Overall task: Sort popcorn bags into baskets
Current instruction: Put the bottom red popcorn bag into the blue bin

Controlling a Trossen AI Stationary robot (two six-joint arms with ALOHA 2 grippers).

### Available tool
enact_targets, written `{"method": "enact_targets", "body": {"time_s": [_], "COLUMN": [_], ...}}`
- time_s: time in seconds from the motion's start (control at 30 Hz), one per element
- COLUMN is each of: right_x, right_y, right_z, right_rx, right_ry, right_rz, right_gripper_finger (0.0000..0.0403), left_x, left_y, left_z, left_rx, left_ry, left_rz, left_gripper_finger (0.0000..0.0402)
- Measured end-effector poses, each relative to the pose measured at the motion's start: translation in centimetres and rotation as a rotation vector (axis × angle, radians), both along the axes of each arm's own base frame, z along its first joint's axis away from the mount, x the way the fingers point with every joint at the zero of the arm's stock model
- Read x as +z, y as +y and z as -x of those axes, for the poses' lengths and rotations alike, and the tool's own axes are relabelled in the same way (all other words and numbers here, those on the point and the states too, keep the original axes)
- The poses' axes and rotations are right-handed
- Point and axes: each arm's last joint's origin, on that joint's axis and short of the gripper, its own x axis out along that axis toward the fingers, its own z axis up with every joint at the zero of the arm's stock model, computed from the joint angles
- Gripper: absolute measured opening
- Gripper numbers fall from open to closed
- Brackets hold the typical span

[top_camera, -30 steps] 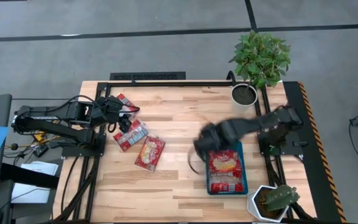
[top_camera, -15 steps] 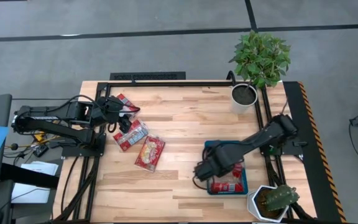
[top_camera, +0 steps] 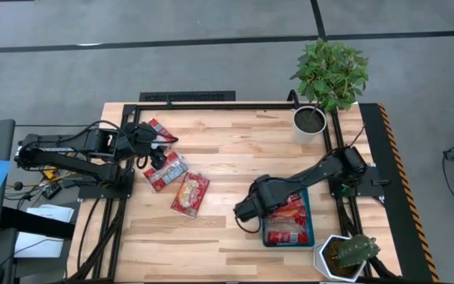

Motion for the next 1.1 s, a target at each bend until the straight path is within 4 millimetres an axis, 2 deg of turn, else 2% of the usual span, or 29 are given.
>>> {"method": "enact_targets", "body": {"time_s": [0.17, 0.33, 0.4, 0.53, 0.67, 0.87, 1.03, 1.1], "right_x": [1.6, 2.6, 2.4, 0.0, -2.5, -6.9, -10.7, -11.2], "right_y": [-1.5, -4.3, -5.4, -7.8, -9.6, -10.1, -10.2, -10.4], "right_z": [-1.5, -5.6, -7.6, -10.8, -13.2, -15.6, -16.3, -16.7], "right_rx": [0.263, 0.668, 0.821, 1.035, 1.097, 1.118, 1.099, 1.068], "right_ry": [-0.178, -0.413, -0.480, -0.516, -0.627, -0.685, -0.593, -0.538], "right_rz": [0.077, 0.166, 0.212, 0.272, 0.223, 0.232, 0.235, 0.246], "right_gripper_finger": [0.0205, 0.0235, 0.0238, 0.0239, 0.0239, 0.0240, 0.0238, 0.0230], "left_x": [0.0, -0.1, -0.1, -0.1, -0.2, -0.3, -0.3, -0.2], "left_y": [0.0, -0.1, -0.2, -0.2, -0.2, -0.2, -0.1, -0.1], "left_z": [0.0, 0.0, -0.1, 0.0, 0.1, 0.2, 0.2, 0.2], "left_rx": [-0.005, -0.045, -0.065, -0.073, -0.071, -0.050, -0.042, -0.038], "left_ry": [0.005, 0.013, 0.016, 0.023, 0.034, 0.038, 0.037, 0.036], "left_rz": [-0.005, 0.023, 0.039, 0.048, 0.048, 0.048, 0.038, 0.034], "left_gripper_finger": [0.0250, 0.0250, 0.0250, 0.0250, 0.0250, 0.0250, 0.0250, 0.0250]}}
